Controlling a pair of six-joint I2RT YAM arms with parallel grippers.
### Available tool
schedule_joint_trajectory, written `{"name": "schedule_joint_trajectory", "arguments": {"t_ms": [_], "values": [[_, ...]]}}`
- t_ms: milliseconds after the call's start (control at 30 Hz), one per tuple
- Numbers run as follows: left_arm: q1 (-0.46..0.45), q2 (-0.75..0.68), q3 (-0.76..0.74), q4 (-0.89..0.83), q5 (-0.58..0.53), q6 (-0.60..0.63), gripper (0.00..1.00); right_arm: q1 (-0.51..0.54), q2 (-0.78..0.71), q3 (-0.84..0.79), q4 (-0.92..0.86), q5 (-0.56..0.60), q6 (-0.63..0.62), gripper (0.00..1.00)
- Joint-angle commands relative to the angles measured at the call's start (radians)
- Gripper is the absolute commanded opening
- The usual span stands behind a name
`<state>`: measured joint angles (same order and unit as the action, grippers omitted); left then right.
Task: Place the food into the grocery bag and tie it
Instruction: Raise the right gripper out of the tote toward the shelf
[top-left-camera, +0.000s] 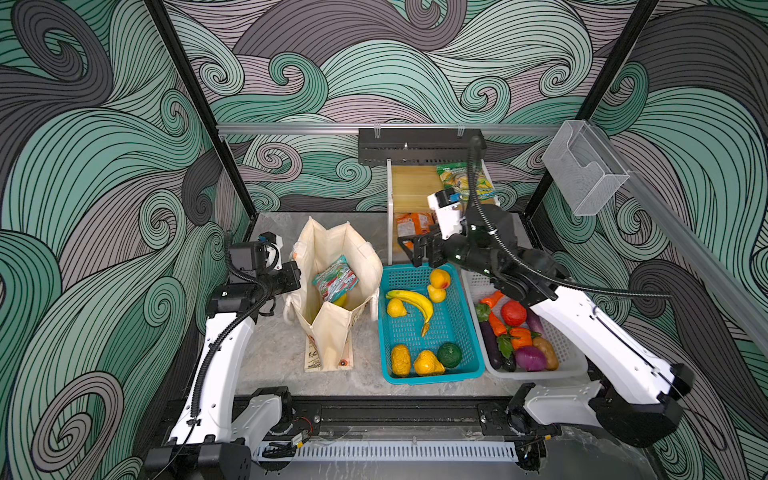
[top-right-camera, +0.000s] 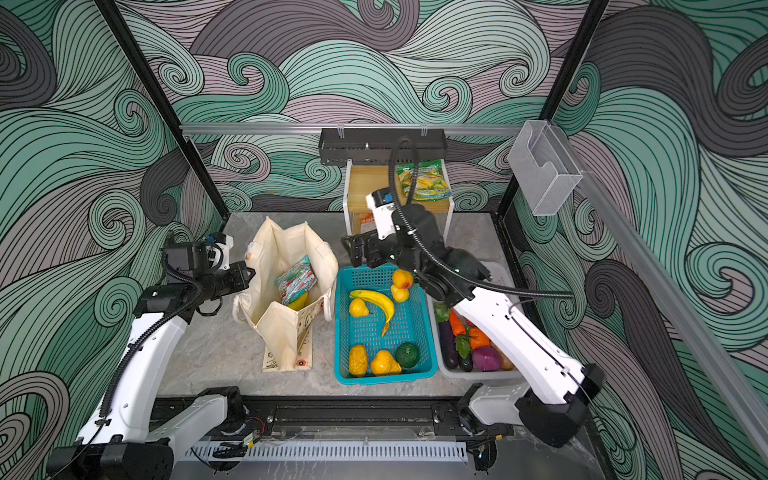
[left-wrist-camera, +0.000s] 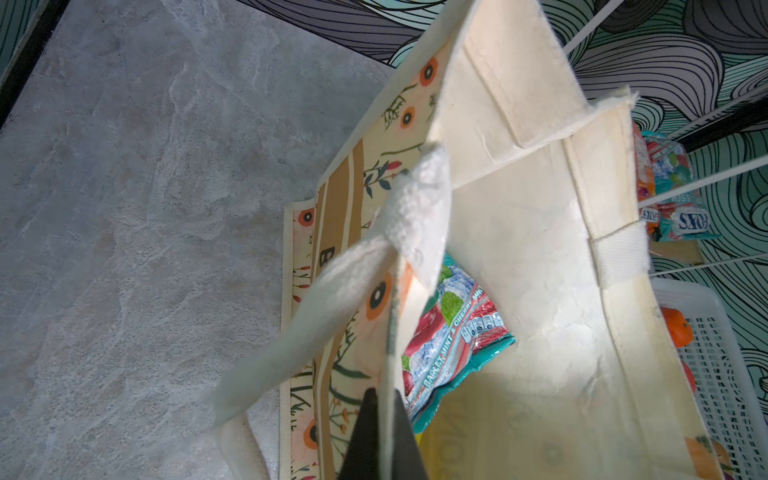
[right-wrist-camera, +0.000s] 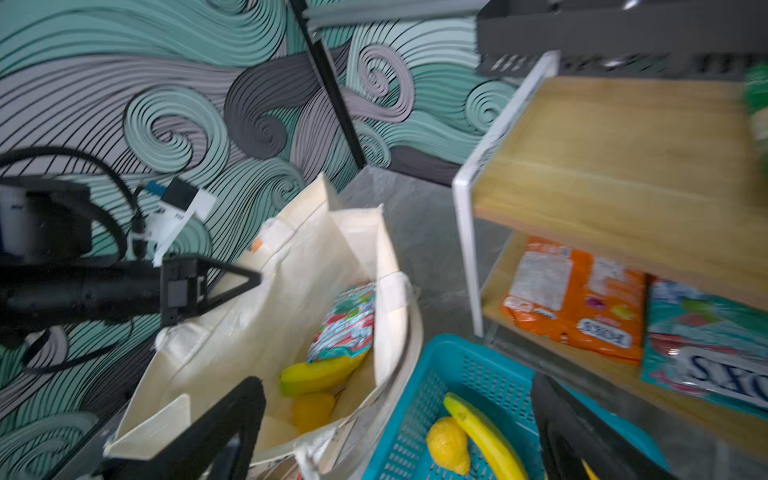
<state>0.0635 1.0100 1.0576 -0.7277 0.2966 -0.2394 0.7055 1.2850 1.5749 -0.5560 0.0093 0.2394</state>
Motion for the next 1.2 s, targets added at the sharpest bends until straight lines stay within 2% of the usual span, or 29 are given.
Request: {"name": "schedule_joint_trajectory", "arguments": {"t_ms": [0, 100, 233, 333, 500, 800, 1000, 1167], "values": [[0.001, -0.007, 0.001, -0.015, -0.017, 0.003, 0.0, -0.072, -0.028, -0.01, 0.018, 0.068, -0.067, 1.0], [0.001, -0.006, 0.002, -0.015, -0.014, 0.003, 0.0, -0.153, -0.03, 0.008, -0.001, 0.142, -0.069, 0.99], [0.001, -0.006, 0.002, -0.017, -0.02, 0.002, 0.0, -0.281, -0.006, 0.04, -0.013, 0.1, -0.025, 0.97], [0.001, -0.006, 0.001, -0.015, -0.019, 0.003, 0.0, -0.349, 0.038, 0.076, -0.016, 0.101, -0.034, 0.96], [0.001, -0.002, 0.001, -0.016, -0.016, 0.005, 0.0, -0.46, 0.111, 0.129, -0.012, 0.025, -0.022, 0.93], [0.001, 0.007, 0.002, -0.018, -0.022, 0.004, 0.0, -0.549, 0.235, 0.221, -0.022, -0.076, 0.009, 0.85], [0.001, 0.01, 0.002, -0.02, -0.022, 0.005, 0.0, -0.549, 0.302, 0.304, -0.078, -0.102, -0.008, 0.71], [0.001, 0.007, 0.002, -0.02, -0.026, 0.005, 0.0, -0.548, 0.314, 0.311, -0.085, -0.147, 0.026, 0.67]]}}
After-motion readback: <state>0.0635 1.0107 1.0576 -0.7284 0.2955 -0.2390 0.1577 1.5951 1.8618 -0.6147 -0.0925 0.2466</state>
